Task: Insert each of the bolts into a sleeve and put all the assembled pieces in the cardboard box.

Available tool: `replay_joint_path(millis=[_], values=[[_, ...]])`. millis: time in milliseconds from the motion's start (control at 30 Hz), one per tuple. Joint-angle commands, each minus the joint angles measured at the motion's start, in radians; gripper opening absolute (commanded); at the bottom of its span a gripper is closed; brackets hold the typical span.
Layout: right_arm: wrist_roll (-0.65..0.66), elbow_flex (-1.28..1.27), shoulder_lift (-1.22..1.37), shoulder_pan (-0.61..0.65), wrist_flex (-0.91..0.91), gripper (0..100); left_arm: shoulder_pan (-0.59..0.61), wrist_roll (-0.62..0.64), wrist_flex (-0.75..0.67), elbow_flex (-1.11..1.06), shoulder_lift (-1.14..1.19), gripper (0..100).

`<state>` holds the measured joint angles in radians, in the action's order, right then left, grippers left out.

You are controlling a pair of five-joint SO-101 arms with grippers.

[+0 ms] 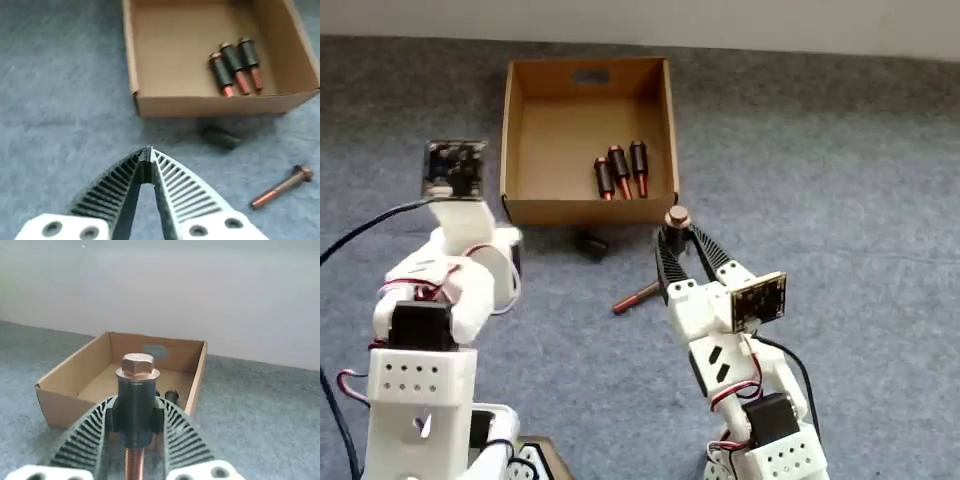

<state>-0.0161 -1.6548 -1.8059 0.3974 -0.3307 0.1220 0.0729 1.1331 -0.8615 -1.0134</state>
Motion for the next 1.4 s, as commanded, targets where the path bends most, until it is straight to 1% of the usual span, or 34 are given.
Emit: replay_joint_path(millis=[0,167,300,500,667,733,900,933,1067,1100,1233,1367], values=[[0.063,0.143,-0.007,-0.016,-0.09,0.6,0.111,-0.011,-0.044,-0.139,-0.005,1],[0.104,0.274,0.007,-0.016,-0.137,0.6,0.125,-0.077,-0.149,-0.325,-0.005,1],[0.112,0.386,0.143,-0.013,-0.137,0.6,0.128,-0.077,-0.265,-0.446,-0.005,1],[0.109,0.673,0.55,-0.012,-0.137,0.6,0.128,-0.078,-0.298,-0.496,-0.005,1],[0.107,0.955,0.934,-0.01,-0.139,0.6,0.128,-0.08,-0.399,-0.573,-0.005,1],[0.107,1.056,1.089,-0.002,-0.143,0.6,0.128,-0.08,-0.413,-0.584,-0.005,1],[0.106,1.368,1.445,0.045,-0.274,0.6,0.127,-0.08,-0.413,-0.584,-0.005,1],[0.089,1.438,1.515,0.051,-0.292,0.6,0.127,-0.08,-0.413,-0.585,-0.005,1],[-0.104,1.71,1.779,0.05,-0.315,0.6,0.127,-0.08,-0.408,-0.585,-0.005,1],[-0.127,1.774,1.842,0.05,-0.317,0.6,0.127,-0.08,-0.408,-0.585,-0.005,1],[-0.129,1.992,2.08,0.056,-0.32,0.6,0.125,-0.08,-0.41,-0.596,-0.01,1],[-0.129,2.172,2.293,0.071,-0.369,0.6,0.124,-0.08,-0.41,-0.596,-0.01,1]])
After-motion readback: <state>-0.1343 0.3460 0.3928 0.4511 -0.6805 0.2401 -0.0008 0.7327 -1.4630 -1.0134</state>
